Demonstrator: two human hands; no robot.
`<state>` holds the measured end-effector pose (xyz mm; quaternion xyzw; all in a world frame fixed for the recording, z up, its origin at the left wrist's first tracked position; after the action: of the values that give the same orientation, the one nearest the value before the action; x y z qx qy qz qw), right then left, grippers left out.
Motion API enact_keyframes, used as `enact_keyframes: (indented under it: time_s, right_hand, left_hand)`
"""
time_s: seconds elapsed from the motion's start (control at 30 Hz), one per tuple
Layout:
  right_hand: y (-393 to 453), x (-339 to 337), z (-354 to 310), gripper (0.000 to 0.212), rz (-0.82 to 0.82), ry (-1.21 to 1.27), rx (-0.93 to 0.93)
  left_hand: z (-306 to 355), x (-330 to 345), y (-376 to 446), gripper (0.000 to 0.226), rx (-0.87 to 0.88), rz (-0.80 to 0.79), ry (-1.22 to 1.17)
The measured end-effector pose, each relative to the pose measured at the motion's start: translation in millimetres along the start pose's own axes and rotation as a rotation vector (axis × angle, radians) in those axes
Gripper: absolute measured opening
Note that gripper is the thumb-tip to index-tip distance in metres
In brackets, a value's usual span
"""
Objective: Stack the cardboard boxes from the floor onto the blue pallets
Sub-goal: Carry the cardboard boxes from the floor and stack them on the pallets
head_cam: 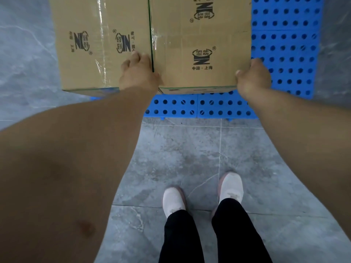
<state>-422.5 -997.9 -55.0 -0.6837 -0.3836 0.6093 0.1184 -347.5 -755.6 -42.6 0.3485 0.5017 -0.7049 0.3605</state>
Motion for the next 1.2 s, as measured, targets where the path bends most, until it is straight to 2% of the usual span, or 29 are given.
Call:
enact_keyframes:
  time_s: [0.37,0.83,1.07,1.2]
  right_hand:
    - [-18.7,8.7,23.2,0.034,0.002,0.033,0.052]
    - [-15.0,4.8,22.6,0.030,-0.029,0.067,0.013]
    - [-9.9,-1.3,21.2,0.043,0.002,-0.003,0.004]
    - [-7.9,-2.5,21.0,0.040,0.025,-0.037,0.001]
  left_hand:
    - [-4.6,-1.7,-11.9,0.049,0.106,-0.041,0.067]
    - [-3.1,3.2,-19.3,0.053,0.079,-0.060,0.055]
    - [-4.3,2.5,-20.8,0.055,0.090,-0.081,0.052]
    - [-3.8,4.4,-22.1,0.056,0.094,-0.073,0.042]
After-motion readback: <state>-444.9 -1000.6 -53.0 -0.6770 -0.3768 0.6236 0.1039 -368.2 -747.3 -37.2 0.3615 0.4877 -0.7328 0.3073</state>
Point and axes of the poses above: each hand's wrist, its own y-axis towards the middle knuckle, its own x-axis out of the palm, z = x × y, the point moved 3 cm from there along y, towards the middle knuckle, and after that the axes turned 12 degrees about x, right-handed, at the moved point
